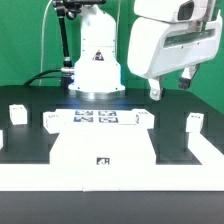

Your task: Assemble one leg

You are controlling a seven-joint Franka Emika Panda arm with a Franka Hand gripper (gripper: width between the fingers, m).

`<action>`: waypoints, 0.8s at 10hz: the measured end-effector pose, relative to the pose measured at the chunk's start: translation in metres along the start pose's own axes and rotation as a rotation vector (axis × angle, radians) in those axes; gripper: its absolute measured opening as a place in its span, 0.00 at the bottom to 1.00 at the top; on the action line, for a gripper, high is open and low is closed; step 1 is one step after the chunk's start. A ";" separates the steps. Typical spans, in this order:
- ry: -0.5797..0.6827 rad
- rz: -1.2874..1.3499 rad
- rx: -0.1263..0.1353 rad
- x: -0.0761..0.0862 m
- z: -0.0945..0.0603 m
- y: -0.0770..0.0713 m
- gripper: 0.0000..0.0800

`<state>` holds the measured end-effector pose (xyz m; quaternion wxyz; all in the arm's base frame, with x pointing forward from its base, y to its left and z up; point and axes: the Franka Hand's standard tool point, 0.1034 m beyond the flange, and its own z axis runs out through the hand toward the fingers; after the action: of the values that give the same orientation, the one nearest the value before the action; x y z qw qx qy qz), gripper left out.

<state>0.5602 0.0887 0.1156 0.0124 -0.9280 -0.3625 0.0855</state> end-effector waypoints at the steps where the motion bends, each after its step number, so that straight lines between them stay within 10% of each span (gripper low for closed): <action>1: 0.000 0.000 0.000 0.000 0.000 0.000 0.81; 8: 0.007 -0.105 -0.024 -0.004 0.008 -0.001 0.81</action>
Offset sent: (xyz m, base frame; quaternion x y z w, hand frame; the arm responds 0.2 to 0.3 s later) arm 0.0000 0.0000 0.0000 0.0000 0.0000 0.0000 1.0000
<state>0.5557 0.0867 0.1085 0.0069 -0.9081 -0.4115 0.0774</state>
